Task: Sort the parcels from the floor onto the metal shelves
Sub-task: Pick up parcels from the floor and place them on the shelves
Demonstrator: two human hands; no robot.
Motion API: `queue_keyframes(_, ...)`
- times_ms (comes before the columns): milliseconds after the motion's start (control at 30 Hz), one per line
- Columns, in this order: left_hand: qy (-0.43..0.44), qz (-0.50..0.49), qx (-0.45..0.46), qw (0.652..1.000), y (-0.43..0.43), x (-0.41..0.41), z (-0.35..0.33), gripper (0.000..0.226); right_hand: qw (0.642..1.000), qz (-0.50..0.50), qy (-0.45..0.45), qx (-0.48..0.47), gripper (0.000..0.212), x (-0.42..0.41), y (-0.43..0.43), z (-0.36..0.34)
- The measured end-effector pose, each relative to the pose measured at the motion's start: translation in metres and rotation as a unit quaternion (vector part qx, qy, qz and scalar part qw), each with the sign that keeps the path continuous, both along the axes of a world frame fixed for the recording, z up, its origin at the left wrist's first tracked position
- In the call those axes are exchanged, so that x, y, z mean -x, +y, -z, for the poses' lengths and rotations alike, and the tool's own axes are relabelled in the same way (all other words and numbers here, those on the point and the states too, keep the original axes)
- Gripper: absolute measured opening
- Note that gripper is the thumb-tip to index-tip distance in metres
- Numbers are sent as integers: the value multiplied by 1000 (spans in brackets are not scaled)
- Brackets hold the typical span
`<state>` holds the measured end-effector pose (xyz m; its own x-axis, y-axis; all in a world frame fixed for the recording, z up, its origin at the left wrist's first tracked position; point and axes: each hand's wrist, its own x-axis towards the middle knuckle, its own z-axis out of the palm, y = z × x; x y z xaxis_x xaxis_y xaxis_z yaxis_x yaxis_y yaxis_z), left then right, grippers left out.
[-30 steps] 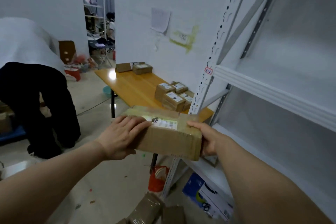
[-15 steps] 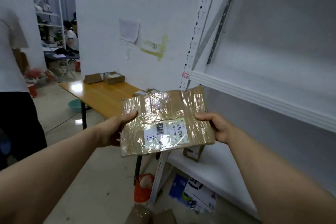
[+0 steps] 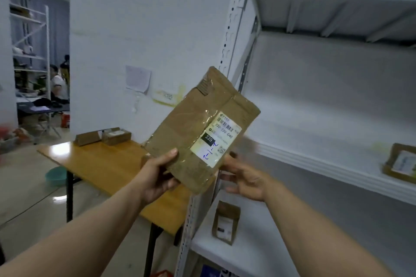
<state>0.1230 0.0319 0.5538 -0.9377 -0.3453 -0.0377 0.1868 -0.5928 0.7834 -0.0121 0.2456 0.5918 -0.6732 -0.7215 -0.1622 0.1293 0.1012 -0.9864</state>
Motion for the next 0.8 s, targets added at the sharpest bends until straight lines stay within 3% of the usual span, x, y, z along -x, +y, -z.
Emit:
queue_keyframes(100, 41, 55, -57, 996, 23, 19, -22, 48, 999, -13, 48, 12, 71, 0, -13, -19)
queue_keyframes(233, 27, 109, 27, 993, 28, 31, -48, 65, 991, 61, 102, 54, 84, 19, 11, -62)
queue_keyframes(367, 43, 59, 45, 996, 18, 45, -70, 97, 979, 109, 147, 87, 87, 39, 54, -112)
queue_keyframes(500, 79, 42, 113, 989, 27, 63, -113, 104, 961, 149, 232, 24, 83, 43, 102, -154)
queue_keyframes(667, 129, 49, 118, 983, 40, 78, -149, 85, 946, 137, 287, -60, 77, 36, 142, -188)
queue_keyframes(800, 144, 50, 50, 987, 60, 87, -149, 63, 928, 230, 293, 6, 92, 30, 153, -194)
